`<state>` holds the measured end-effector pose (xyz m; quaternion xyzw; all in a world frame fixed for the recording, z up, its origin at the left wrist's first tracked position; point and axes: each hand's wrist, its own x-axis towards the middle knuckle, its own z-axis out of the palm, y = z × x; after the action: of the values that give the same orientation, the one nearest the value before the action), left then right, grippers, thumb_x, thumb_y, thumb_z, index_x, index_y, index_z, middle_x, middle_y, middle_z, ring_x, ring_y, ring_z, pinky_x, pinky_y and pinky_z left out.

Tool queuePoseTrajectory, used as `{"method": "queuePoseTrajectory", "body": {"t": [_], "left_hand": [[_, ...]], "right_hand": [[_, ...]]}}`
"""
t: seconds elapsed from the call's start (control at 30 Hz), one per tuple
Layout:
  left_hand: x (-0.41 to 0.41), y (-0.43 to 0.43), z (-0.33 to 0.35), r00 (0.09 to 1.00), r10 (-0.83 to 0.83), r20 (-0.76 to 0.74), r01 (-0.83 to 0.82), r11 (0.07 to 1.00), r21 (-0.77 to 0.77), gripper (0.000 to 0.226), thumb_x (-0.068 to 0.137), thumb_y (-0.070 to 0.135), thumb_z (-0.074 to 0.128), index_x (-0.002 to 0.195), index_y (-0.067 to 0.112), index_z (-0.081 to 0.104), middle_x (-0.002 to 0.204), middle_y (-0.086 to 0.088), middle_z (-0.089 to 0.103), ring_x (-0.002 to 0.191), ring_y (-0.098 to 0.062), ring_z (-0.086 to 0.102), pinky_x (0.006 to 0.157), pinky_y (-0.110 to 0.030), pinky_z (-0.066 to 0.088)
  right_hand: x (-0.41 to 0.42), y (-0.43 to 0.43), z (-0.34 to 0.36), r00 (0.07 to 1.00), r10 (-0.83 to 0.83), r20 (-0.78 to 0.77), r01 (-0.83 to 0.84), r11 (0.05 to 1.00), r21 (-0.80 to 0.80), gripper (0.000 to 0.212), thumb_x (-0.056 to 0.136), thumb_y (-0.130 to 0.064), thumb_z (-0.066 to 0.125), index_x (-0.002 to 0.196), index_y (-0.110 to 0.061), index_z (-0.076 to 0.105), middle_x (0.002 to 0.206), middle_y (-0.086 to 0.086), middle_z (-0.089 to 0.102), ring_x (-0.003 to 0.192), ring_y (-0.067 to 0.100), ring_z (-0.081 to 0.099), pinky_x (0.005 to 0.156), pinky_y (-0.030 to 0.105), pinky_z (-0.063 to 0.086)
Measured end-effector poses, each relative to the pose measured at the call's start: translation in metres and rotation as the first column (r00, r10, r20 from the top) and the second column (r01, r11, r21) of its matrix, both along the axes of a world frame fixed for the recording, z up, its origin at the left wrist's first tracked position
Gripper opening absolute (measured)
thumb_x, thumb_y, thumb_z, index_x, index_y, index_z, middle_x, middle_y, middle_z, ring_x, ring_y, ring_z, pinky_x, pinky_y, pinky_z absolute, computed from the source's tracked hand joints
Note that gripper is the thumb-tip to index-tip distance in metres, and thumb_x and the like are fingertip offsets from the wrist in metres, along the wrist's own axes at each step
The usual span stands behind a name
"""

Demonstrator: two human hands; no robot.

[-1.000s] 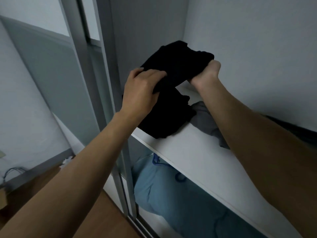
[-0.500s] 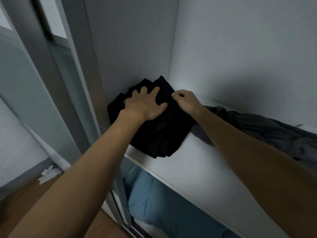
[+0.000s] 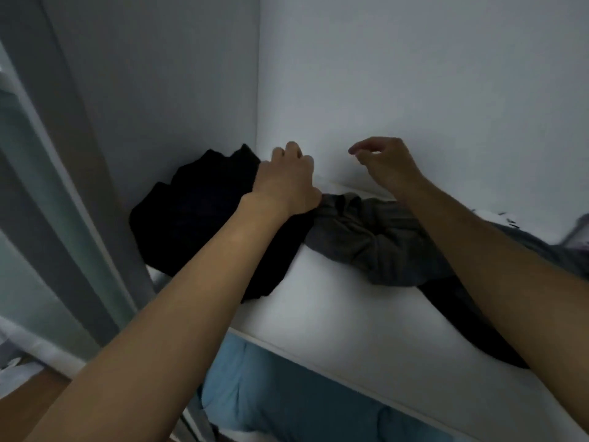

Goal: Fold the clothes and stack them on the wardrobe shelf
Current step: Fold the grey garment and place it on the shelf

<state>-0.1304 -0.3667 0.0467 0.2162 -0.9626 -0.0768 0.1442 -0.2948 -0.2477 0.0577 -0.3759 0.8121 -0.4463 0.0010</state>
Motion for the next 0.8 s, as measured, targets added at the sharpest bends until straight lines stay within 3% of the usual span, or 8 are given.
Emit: {"method": "queuePoseTrajectory", "body": {"t": [0.1, 0.23, 0.33, 0.47, 0.53, 0.63, 0.73, 0.8], "left_hand": [[-0.038, 0.028, -0.015, 0.982, -0.191, 0.004, 0.188, 0.970, 0.154, 0.059, 0.088, 0.039, 0.063, 0.137, 0.013, 0.044, 0.141, -0.012, 0.038, 0.128, -0.033, 0.041, 0.101, -0.046, 0.043], [-0.077, 0.056, -0.055, 0.859, -0.386, 0.336, 0.275, 0.902, 0.334, 0.105, 0.072, 0.054, 0.080, 0.152, 0.016, 0.023, 0.154, -0.013, 0.028, 0.138, -0.038, 0.036, 0.111, -0.049, 0.036], [-0.091, 0.075, -0.087, 0.796, -0.422, 0.433, 0.333, 0.904, 0.270, 0.076, 0.080, 0.046, 0.075, 0.142, 0.020, 0.039, 0.143, -0.009, 0.041, 0.132, -0.039, 0.041, 0.107, -0.054, 0.038], [-0.105, 0.089, -0.098, 0.931, -0.316, 0.183, 0.297, 0.947, 0.120, 0.021, 0.096, 0.024, 0.050, 0.113, 0.014, 0.058, 0.118, -0.011, 0.062, 0.109, -0.037, 0.060, 0.087, -0.042, 0.047], [-0.107, 0.090, -0.089, 0.946, -0.325, 0.006, 0.306, 0.896, 0.320, 0.016, 0.098, 0.024, 0.048, 0.103, 0.013, 0.057, 0.105, -0.011, 0.064, 0.101, -0.037, 0.062, 0.085, -0.042, 0.050], [-0.099, 0.099, -0.061, 0.885, -0.290, -0.364, 0.459, 0.675, 0.577, 0.018, 0.098, 0.020, 0.053, 0.098, 0.007, 0.063, 0.091, -0.007, 0.069, 0.088, -0.026, 0.066, 0.077, -0.037, 0.051], [-0.075, 0.123, -0.030, 0.765, -0.323, -0.557, 0.641, 0.460, 0.615, 0.017, 0.095, 0.024, 0.058, 0.102, 0.015, 0.071, 0.091, -0.001, 0.074, 0.087, -0.015, 0.069, 0.077, -0.031, 0.052], [-0.056, 0.142, -0.018, 0.733, -0.323, -0.598, 0.680, 0.351, 0.644, 0.019, 0.093, 0.031, 0.060, 0.100, 0.020, 0.073, 0.095, -0.002, 0.076, 0.091, -0.015, 0.071, 0.083, -0.031, 0.054]], "right_hand": [[-0.018, 0.061, 0.000, 0.994, -0.094, -0.046, 0.099, 0.986, 0.131, 0.015, 0.090, -0.018, 0.063, 0.099, -0.023, 0.074, 0.101, 0.000, 0.073, 0.091, 0.012, 0.065, 0.072, 0.012, 0.045], [-0.033, 0.130, -0.036, 0.985, -0.174, 0.001, 0.150, 0.855, 0.497, 0.037, 0.085, -0.032, 0.074, 0.119, -0.018, 0.067, 0.124, 0.004, 0.066, 0.115, 0.020, 0.060, 0.097, 0.025, 0.043], [-0.032, 0.166, -0.070, 0.984, -0.175, -0.031, 0.140, 0.657, 0.741, 0.073, 0.079, -0.048, 0.077, 0.142, -0.023, 0.048, 0.147, 0.004, 0.047, 0.137, 0.026, 0.041, 0.116, 0.041, 0.030], [-0.029, 0.175, -0.100, 0.977, -0.090, -0.195, 0.212, 0.549, 0.808, 0.090, 0.077, -0.054, 0.073, 0.152, -0.033, 0.027, 0.160, -0.002, 0.021, 0.147, 0.024, 0.017, 0.119, 0.058, 0.007], [-0.026, 0.173, -0.102, 0.977, -0.092, -0.193, 0.209, 0.596, 0.775, 0.102, 0.073, -0.056, 0.074, 0.154, -0.034, 0.017, 0.162, -0.006, 0.014, 0.149, 0.023, 0.012, 0.118, 0.062, 0.005], [-0.020, 0.176, -0.095, 0.947, -0.212, -0.242, 0.319, 0.724, 0.611, 0.106, 0.072, -0.054, 0.075, 0.155, -0.032, 0.013, 0.160, -0.003, 0.021, 0.148, 0.025, 0.014, 0.116, 0.064, 0.010], [-0.023, 0.191, -0.070, 0.833, -0.408, -0.374, 0.536, 0.764, 0.360, 0.073, 0.082, -0.032, 0.070, 0.146, -0.025, 0.037, 0.146, 0.004, 0.045, 0.139, 0.030, 0.034, 0.113, 0.063, 0.022], [-0.026, 0.206, -0.046, 0.803, -0.506, -0.316, 0.573, 0.800, 0.176, 0.035, 0.088, -0.016, 0.061, 0.122, -0.018, 0.062, 0.125, 0.010, 0.064, 0.121, 0.030, 0.054, 0.105, 0.055, 0.039]]}}
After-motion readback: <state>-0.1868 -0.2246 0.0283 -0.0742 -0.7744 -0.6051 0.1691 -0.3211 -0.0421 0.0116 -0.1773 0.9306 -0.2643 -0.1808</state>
